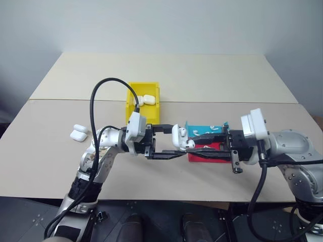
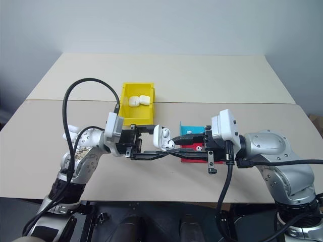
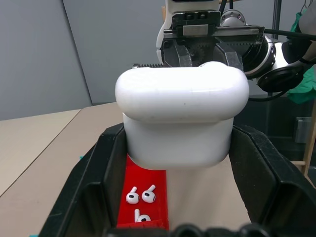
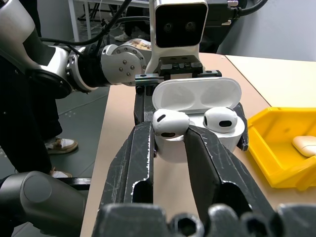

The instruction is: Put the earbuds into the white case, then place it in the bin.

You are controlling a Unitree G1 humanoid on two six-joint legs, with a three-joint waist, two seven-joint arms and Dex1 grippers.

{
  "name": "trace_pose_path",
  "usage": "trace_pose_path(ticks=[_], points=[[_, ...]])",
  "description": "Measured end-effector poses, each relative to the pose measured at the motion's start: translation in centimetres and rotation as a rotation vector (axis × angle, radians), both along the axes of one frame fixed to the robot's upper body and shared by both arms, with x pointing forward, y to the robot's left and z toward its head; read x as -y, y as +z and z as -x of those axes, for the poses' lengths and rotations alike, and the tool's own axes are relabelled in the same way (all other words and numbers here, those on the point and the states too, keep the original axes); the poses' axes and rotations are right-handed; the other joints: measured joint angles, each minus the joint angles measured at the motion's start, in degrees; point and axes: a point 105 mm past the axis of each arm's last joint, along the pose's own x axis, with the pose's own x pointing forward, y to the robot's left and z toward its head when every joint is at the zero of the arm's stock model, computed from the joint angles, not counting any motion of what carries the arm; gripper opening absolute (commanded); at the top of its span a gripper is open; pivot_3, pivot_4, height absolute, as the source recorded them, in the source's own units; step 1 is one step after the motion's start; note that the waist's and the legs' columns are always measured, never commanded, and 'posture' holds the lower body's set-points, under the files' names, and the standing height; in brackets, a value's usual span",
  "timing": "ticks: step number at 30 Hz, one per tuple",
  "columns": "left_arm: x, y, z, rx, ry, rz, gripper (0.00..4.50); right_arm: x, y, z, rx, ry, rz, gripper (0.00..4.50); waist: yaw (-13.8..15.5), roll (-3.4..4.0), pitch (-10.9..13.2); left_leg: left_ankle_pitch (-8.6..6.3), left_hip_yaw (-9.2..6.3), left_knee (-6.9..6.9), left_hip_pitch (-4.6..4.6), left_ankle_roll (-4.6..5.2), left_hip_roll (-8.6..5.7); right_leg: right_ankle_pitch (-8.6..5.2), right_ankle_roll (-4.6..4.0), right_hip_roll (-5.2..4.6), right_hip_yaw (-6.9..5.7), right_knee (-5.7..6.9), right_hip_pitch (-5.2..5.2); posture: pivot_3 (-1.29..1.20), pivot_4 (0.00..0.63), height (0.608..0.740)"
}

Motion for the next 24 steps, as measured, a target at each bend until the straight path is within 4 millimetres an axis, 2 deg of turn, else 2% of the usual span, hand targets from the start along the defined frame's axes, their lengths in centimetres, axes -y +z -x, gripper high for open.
trace_pose_path(ticks=[23,24], points=[[0.07,0.05,0.16,0.015,-0.011,0.003,2.79,0.06,-0.02,0.11,0.042,0.003,0.0,1.22,0.02,0.0,0.0,0.0,0.0,0.01,0.0,0.0,0.0,0.0,0.0,0.0,0.0,0.0,0.0,0.0,0.15,0.74],[0.08,0.04,0.17,0.015,-0.011,0.003,2.79,0.04,0.0,0.08,0.042,0.0,-0.003,1.4,0.02,0.0,0.0,0.0,0.0,0.01,0.0,0.0,0.0,0.0,0.0,0.0,0.0,0.0,0.0,0.0,0.15,0.74]])
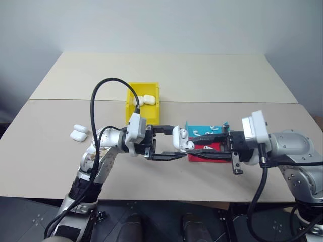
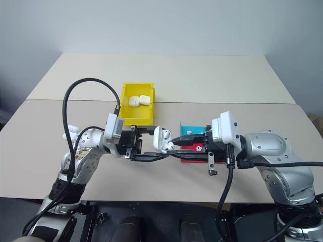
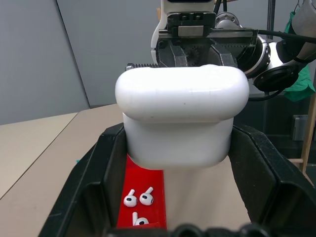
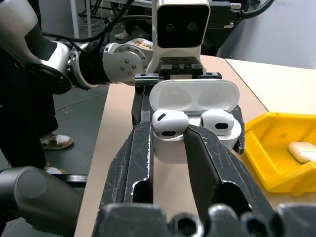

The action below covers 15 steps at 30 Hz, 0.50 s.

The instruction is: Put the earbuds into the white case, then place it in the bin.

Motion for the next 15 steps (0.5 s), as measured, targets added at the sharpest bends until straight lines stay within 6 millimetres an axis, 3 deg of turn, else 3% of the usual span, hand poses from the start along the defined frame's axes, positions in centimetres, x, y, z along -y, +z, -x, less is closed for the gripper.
trace_pose_path(ticks=[2,5,15], points=[[0.03,-0.02,0.01,-0.001,-0.001,-0.001,2.79,0.0,0.01,-0.02,0.0,-0.002,-0.001,1.77,0.0,0.0,0.0,0.0,0.0,0.0,0.0,0.0,0.0,0.0,0.0,0.0,0.0,0.0,0.0,0.0,0.15,0.74],[0.07,-0.05,0.03,-0.001,-0.002,-0.001,2.79,0.01,0.07,-0.15,0.002,-0.013,-0.005,2.67,0.0,0.0,0.0,0.0,0.0,0.0,0.0,0.0,0.0,0.0,0.0,0.0,0.0,0.0,0.0,0.0,0.15,0.74],[0.07,-0.02,-0.03,0.0,0.003,0.001,2.79,0.12,-0.01,0.22,-0.009,0.015,0.007,2.67,0.01,0.0,0.0,0.0,0.0,0.01,0.0,0.0,0.0,0.0,0.0,0.0,0.0,0.0,0.0,0.0,0.15,0.74]])
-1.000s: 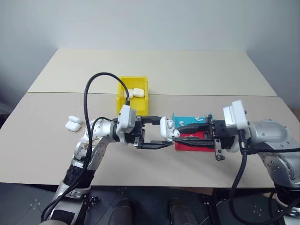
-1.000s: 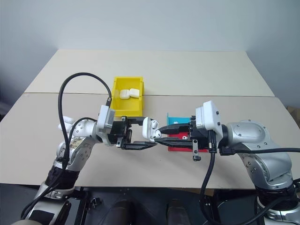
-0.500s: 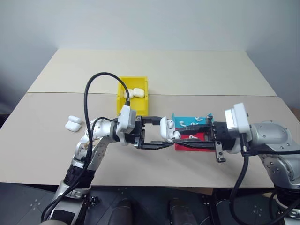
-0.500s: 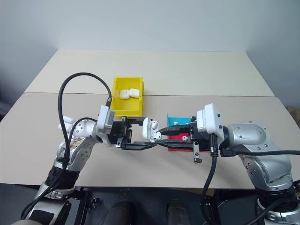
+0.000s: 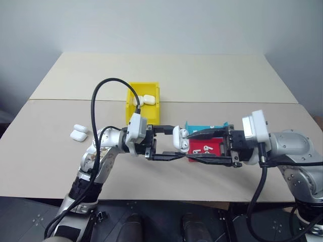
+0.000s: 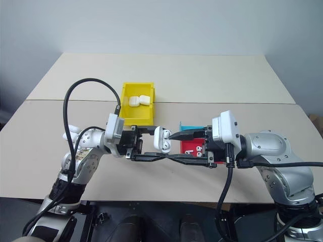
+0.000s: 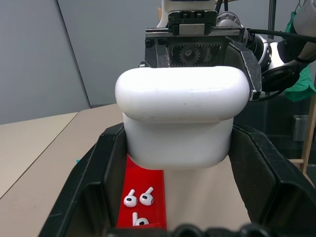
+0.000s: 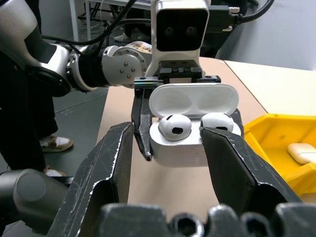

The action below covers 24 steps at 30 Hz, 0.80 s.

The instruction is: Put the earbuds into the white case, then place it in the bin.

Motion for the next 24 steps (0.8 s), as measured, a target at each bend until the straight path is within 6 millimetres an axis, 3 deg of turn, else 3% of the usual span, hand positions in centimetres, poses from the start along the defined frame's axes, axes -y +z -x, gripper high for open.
trace_pose_path(ticks=[4,7,10,16,20,24], points=[[-0.1,0.0,-0.1,0.001,0.003,-0.001,2.79,0.5,0.3,0.4,-0.02,0.015,0.007,2.67,0.02,0.0,0.0,0.0,0.0,0.01,0.0,0.0,0.0,0.0,0.0,0.0,0.0,0.0,0.0,0.0,0.15,0.74],[-0.2,-0.1,-0.1,-0.002,0.007,-0.004,2.79,1.3,1.8,0.3,0.001,0.004,-0.016,2.67,-0.06,0.0,0.0,0.0,0.01,0.01,0.02,0.0,0.0,0.01,0.0,0.0,0.01,0.0,0.02,0.0,0.15,0.74],[-0.1,-0.2,-0.3,-0.009,0.009,-0.001,2.79,1.3,4.4,-0.4,0.044,-0.03,-0.056,2.07,-0.24,0.0,0.0,0.0,0.01,0.0,0.06,0.0,0.0,0.02,-0.01,0.01,0.02,0.03,0.02,0.0,0.15,0.74],[0.2,-0.7,-0.8,-0.022,0.021,0.0,2.79,-0.4,6.8,-1.0,0.06,-0.049,-0.044,0.04,-0.02,0.0,0.0,0.0,0.01,0.03,-0.04,0.0,0.0,0.03,0.0,-0.02,0.01,-0.01,-0.03,0.0,0.15,0.74],[0.9,-0.5,-1.1,-0.008,0.027,0.01,2.79,-2.1,7.2,-0.5,0.082,-0.014,0.019,0.04,0.03,0.0,0.0,0.0,-0.01,0.01,-0.05,0.0,0.0,0.03,0.0,-0.01,-0.01,-0.02,-0.03,0.0,0.15,0.74],[1.2,-0.3,-1.3,0.0,0.032,0.019,2.79,-3.4,6.1,-0.6,0.099,-0.01,0.123,0.04,0.06,0.0,0.0,0.0,0.0,0.03,-0.07,0.01,0.0,0.03,0.0,-0.02,-0.01,-0.03,-0.05,0.0,0.15,0.74]])
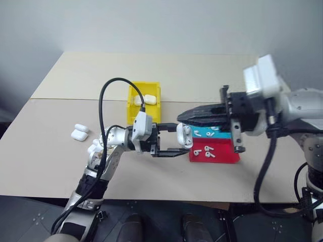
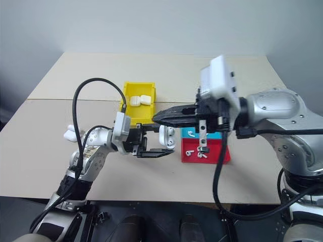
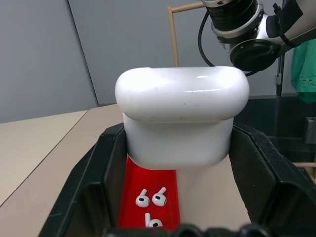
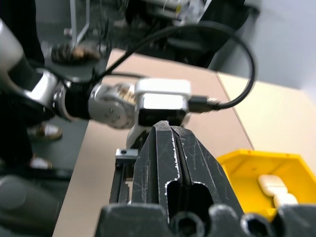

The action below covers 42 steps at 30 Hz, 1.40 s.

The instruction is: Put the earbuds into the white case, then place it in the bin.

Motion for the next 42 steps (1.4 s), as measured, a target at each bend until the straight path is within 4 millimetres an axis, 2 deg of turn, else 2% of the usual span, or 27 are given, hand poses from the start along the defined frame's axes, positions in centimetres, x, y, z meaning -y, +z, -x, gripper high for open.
trace_pose_path(ticks=[5,14,36,42], points=[[0.3,0.1,0.0,0.003,0.004,0.014,2.79,-0.3,-1.6,-0.6,0.011,-0.028,0.096,0.04,-0.02,0.0,0.0,0.0,0.0,0.0,0.0,0.0,0.0,0.0,0.0,0.0,0.0,0.0,-0.01,0.0,0.15,0.74],[0.3,-0.1,0.0,0.0,0.008,0.012,2.79,-0.3,-2.5,-0.6,0.061,-0.014,0.153,0.04,-0.03,0.0,0.0,0.0,0.0,0.0,0.0,0.0,0.0,0.0,0.0,0.01,0.0,0.01,-0.02,0.0,0.15,0.74],[-0.4,-0.8,0.0,-0.015,0.022,-0.008,2.79,2.5,-3.6,-0.8,0.119,-0.056,0.259,0.04,-0.02,0.0,0.0,0.0,0.0,0.0,0.01,0.0,0.0,0.0,0.0,0.0,0.0,0.0,-0.01,0.0,0.15,0.74],[-0.4,-0.6,0.1,-0.01,0.018,0.002,2.79,3.4,-2.8,-1.4,0.104,-0.097,0.214,0.04,-0.03,0.0,0.0,0.0,0.0,0.01,0.01,0.0,0.0,0.0,0.0,0.0,0.0,0.01,0.0,0.0,0.15,0.74]])
